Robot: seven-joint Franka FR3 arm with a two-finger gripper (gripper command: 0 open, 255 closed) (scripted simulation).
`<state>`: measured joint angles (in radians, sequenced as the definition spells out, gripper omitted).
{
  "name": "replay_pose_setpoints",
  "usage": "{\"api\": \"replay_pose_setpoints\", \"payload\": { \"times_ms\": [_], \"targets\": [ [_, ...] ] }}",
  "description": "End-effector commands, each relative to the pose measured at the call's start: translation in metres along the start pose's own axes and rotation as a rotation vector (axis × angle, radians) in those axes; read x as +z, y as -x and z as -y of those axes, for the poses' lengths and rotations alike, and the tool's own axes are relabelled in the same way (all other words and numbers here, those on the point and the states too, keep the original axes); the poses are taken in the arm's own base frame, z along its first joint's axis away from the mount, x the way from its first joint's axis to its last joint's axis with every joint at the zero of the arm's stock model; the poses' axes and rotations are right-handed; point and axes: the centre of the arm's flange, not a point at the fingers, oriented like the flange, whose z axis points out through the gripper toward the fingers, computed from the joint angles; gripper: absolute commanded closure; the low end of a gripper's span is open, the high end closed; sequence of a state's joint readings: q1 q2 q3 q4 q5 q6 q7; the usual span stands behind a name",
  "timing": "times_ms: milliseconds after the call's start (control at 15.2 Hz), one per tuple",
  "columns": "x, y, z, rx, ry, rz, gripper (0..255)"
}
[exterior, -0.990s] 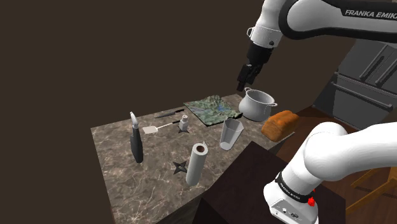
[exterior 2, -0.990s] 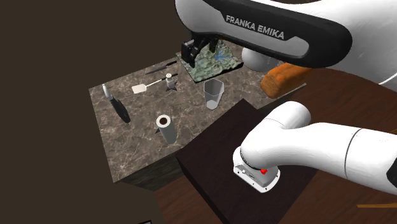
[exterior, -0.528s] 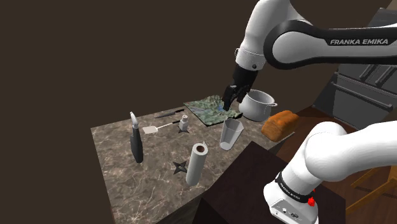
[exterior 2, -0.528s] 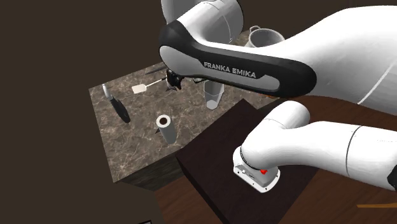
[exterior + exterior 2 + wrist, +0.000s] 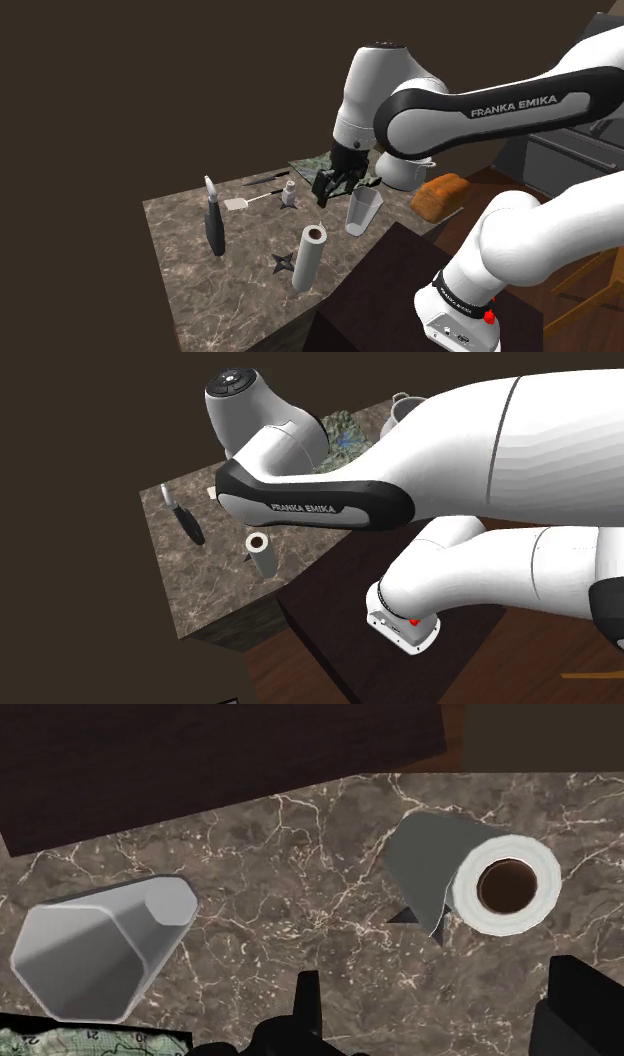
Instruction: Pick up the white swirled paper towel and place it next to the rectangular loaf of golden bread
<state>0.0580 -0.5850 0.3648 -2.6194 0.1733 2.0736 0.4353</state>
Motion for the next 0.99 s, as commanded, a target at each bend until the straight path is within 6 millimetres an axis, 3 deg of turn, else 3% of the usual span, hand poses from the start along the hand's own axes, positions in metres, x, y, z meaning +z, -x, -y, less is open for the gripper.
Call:
{"api": "replay_pose_setpoints", "payload": {
  "times_ms": [0,264,726,924],
  "targets": [
    [0.018,0.001,0.016,0.029,-0.003,0.003,0],
    [0.052,-0.001,0.054,0.078,-0.006,0.010,0],
    [0.089,-0.001,0.054,0.078,-0.006,0.010,0],
    [0.092,-0.001,0.054,0.078,-0.006,0.010,0]
  ]
}}
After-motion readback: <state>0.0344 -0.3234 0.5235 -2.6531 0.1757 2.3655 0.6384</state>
